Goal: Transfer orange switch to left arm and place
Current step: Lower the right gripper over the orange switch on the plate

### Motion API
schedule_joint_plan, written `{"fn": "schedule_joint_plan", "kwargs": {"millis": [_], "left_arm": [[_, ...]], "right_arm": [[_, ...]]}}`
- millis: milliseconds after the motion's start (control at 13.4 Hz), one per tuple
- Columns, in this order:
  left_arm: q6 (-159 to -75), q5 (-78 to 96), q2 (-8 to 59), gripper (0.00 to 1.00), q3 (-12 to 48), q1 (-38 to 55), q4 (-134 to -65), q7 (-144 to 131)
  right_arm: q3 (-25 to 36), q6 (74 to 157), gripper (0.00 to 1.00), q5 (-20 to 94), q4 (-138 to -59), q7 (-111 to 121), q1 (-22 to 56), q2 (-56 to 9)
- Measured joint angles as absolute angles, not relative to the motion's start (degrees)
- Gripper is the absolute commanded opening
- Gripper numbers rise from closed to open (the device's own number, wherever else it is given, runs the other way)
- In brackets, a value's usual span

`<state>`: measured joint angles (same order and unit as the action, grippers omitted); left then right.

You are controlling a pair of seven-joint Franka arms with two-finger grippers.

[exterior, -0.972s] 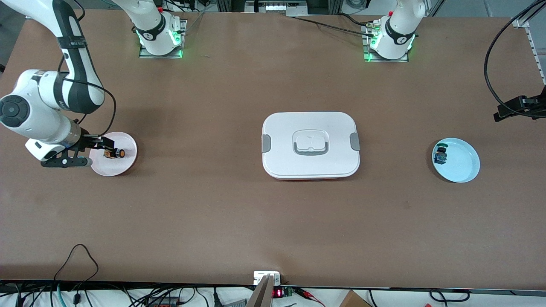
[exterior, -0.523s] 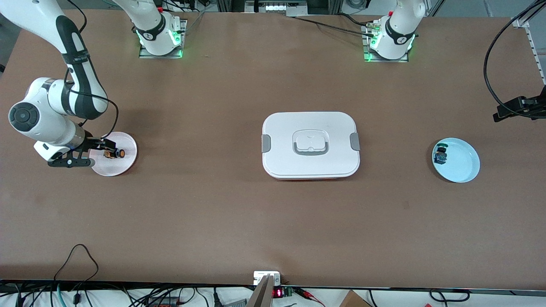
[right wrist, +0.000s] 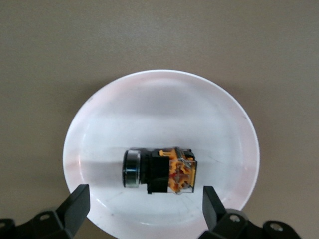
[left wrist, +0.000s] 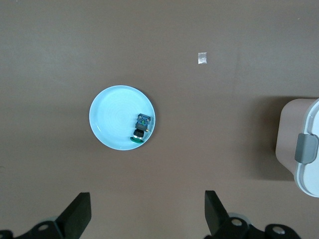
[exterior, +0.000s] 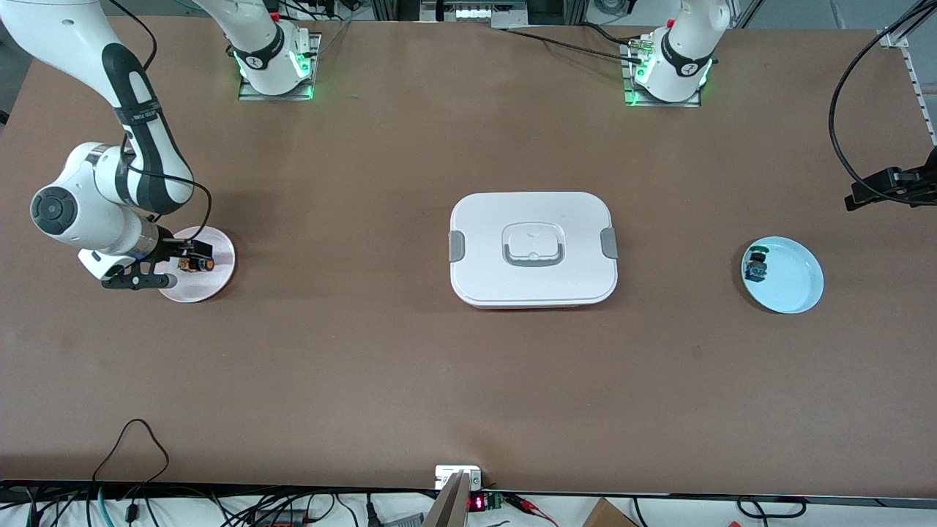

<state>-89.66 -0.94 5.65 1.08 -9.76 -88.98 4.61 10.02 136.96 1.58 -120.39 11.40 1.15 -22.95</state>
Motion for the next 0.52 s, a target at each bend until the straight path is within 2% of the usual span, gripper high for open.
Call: {"fn": "schedule_joint_plan", "kwargs": {"millis": [523], "left_arm": [[-89.66,-0.94,5.68,1.00,1.08,-9.76,-88.98,4.61]], "right_arm": [[9.91,140.75,1.00,1.96,-120.43,13.63,0.88,-25.74]]}}
